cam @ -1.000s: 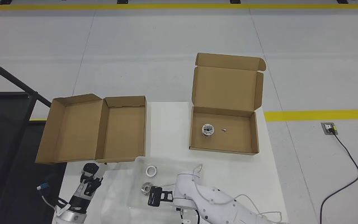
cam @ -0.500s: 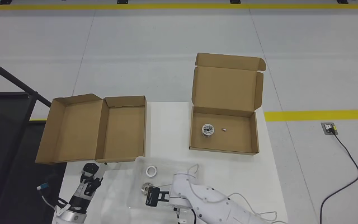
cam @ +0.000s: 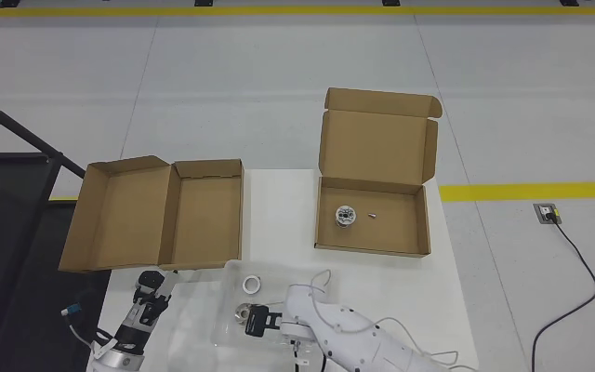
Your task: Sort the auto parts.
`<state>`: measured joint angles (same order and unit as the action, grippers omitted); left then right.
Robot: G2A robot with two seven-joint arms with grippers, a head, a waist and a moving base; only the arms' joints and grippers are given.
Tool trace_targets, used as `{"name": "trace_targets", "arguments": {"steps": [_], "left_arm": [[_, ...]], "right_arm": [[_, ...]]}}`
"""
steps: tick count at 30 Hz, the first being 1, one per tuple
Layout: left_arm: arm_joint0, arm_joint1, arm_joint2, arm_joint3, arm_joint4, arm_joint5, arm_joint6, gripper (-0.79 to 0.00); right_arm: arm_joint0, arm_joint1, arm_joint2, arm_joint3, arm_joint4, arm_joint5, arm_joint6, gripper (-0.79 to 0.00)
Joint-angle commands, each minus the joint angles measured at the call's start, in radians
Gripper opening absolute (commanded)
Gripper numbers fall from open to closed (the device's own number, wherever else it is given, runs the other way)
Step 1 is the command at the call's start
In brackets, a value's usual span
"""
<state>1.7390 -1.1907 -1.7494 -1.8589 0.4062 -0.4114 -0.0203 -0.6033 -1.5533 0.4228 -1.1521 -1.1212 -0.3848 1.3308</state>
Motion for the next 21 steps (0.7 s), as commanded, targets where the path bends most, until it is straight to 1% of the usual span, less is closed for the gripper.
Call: {"name": "trace_targets", "arguments": {"steps": [1,6,9,11,12,13,14,21], "left_arm": [[0.000,0.000,0.000,0.000,0.000,0.000,0.000,0.000],[0.000,0.000,0.000,0.000,0.000,0.000,0.000,0.000],[0.000,0.000,0.000,0.000,0.000,0.000,0.000,0.000],[0.000,0.000,0.000,0.000,0.000,0.000,0.000,0.000],[0.000,0.000,0.000,0.000,0.000,0.000,0.000,0.000],[0.000,0.000,0.000,0.000,0.000,0.000,0.000,0.000],[0.000,0.000,0.000,0.000,0.000,0.000,0.000,0.000],[0.000,0.000,0.000,0.000,0.000,0.000,0.000,0.000]], "right_arm": [[0.000,0.002,0.011,0.001,-0.009,0.006,-0.008,-0.616],[-0.001,0.013,0.047,0.010,-0.025,-0.001,-0.038,-0.610],[-0.005,0.019,0.066,0.006,-0.029,-0.009,-0.049,-0.619],[-0.010,0.024,0.079,-0.001,-0.034,-0.011,-0.056,-0.665],[-0.013,0.026,0.086,-0.007,-0.035,-0.012,-0.059,-0.708],[-0.016,0.029,0.094,-0.011,-0.036,-0.014,-0.061,-0.776],[-0.020,0.033,0.102,-0.017,-0.039,-0.015,-0.063,-0.785],[-0.063,0.065,0.164,-0.095,-0.061,-0.045,-0.081,-0.785]]}}
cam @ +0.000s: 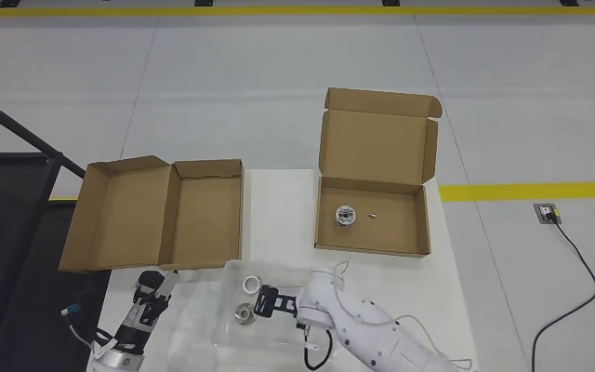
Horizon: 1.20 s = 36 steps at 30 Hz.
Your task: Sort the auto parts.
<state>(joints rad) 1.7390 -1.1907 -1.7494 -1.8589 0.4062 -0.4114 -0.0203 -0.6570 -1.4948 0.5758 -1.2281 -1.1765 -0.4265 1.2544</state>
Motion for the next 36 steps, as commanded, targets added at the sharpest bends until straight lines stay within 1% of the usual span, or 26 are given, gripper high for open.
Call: {"name": "trace_targets", "arguments": {"steps": [1,4,7,11,13,15,17,20,23,25,35,36], "left_arm": [[0.000,0.000,0.000,0.000,0.000,0.000,0.000,0.000],[0.000,0.000,0.000,0.000,0.000,0.000,0.000,0.000],[0.000,0.000,0.000,0.000,0.000,0.000,0.000,0.000],[0.000,0.000,0.000,0.000,0.000,0.000,0.000,0.000],[0.000,0.000,0.000,0.000,0.000,0.000,0.000,0.000],[0.000,0.000,0.000,0.000,0.000,0.000,0.000,0.000],[0.000,0.000,0.000,0.000,0.000,0.000,0.000,0.000],[0.000,0.000,0.000,0.000,0.000,0.000,0.000,0.000],[0.000,0.000,0.000,0.000,0.000,0.000,0.000,0.000],[0.000,0.000,0.000,0.000,0.000,0.000,0.000,0.000],[0.000,0.000,0.000,0.000,0.000,0.000,0.000,0.000],[0.000,0.000,0.000,0.000,0.000,0.000,0.000,0.000]], "right_arm": [[-0.019,0.013,0.023,-0.038,-0.011,-0.010,-0.009,-0.785],[-0.053,0.036,0.067,-0.099,-0.032,-0.029,-0.017,-0.785],[-0.096,0.060,0.118,-0.185,-0.070,-0.026,-0.025,-0.785],[-0.166,0.093,0.198,-0.334,-0.144,-0.002,-0.043,-0.785],[-0.223,0.114,0.257,-0.446,-0.180,-0.002,-0.068,-0.785],[-0.274,0.131,0.312,-0.545,-0.201,-0.015,-0.103,-0.785],[-0.324,0.147,0.371,-0.627,-0.198,-0.050,-0.159,-0.785],[-0.391,0.166,0.457,-0.714,-0.206,-0.078,-0.285,-0.785],[-0.444,0.181,0.527,-0.750,-0.220,-0.108,-0.442,-0.785],[-0.475,0.187,0.571,-0.749,-0.213,-0.100,-0.526,-0.785],[-0.480,0.188,0.577,-0.750,-0.217,-0.092,-0.531,-0.785],[-0.486,0.188,0.581,-0.743,-0.212,-0.079,-0.548,-0.785]]}}
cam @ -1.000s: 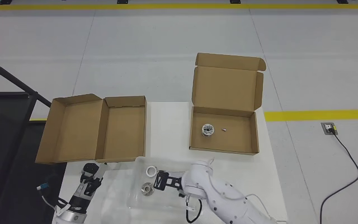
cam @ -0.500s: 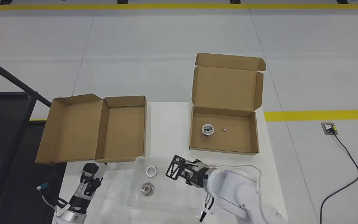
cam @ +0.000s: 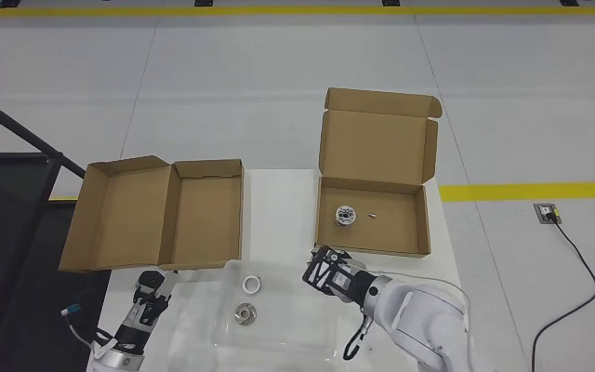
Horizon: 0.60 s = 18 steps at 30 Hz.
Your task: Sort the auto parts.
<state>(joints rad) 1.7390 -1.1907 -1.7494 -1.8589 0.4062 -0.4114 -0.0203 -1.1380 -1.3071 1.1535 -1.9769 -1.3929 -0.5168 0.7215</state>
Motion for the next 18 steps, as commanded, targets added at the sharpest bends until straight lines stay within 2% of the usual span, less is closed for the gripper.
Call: {"name": "trace_targets", "arguments": {"steps": [1,7,14,18], "left_arm": [[0.000,0.000,0.000,0.000,0.000,0.000,0.000,0.000],[0.000,0.000,0.000,0.000,0.000,0.000,0.000,0.000],[0.000,0.000,0.000,0.000,0.000,0.000,0.000,0.000],[0.000,0.000,0.000,0.000,0.000,0.000,0.000,0.000]], "right_arm": [[-0.007,0.000,0.014,0.016,0.015,0.027,-0.032,-0.785],[-0.011,0.007,0.114,0.065,0.097,0.069,-0.131,-0.785],[0.055,0.007,0.189,0.148,0.121,0.209,-0.165,-0.785],[0.120,0.004,0.187,0.217,0.103,0.286,-0.118,-0.785]]}}
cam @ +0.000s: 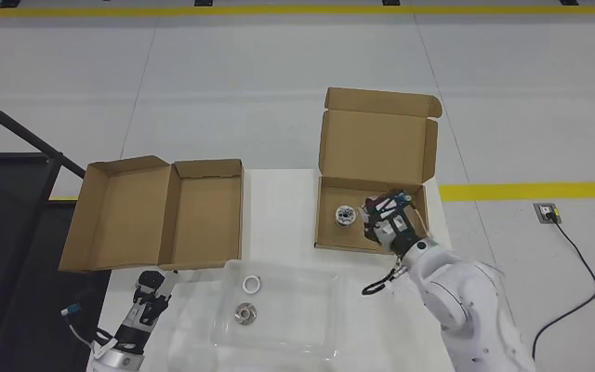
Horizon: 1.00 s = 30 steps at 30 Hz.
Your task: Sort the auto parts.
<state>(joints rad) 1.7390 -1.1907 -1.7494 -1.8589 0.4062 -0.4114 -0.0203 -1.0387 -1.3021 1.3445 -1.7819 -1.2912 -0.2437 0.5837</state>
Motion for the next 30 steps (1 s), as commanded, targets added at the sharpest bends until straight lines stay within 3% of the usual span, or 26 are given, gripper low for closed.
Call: {"name": "trace_targets", "arguments": {"steps": [1,6,14,29,30], "left_arm": [[0.000,0.000,0.000,0.000,0.000,0.000,0.000,0.000],[0.000,0.000,0.000,0.000,0.000,0.000,0.000,0.000],[0.000,0.000,0.000,0.000,0.000,0.000,0.000,0.000],[0.000,0.000,0.000,0.000,0.000,0.000,0.000,0.000],[0.000,0.000,0.000,0.000,0.000,0.000,0.000,0.000]], "right_arm": [[0.046,-0.002,-0.004,0.054,0.001,0.030,0.040,-0.785],[0.199,-0.012,-0.024,0.297,0.066,0.046,0.118,-0.785],[0.388,-0.034,-0.099,0.709,0.139,-0.005,0.106,-0.785],[0.537,-0.056,-0.161,1.059,0.161,-0.017,0.060,-0.785],[0.544,-0.057,-0.162,1.075,0.166,-0.021,0.053,-0.646]]}}
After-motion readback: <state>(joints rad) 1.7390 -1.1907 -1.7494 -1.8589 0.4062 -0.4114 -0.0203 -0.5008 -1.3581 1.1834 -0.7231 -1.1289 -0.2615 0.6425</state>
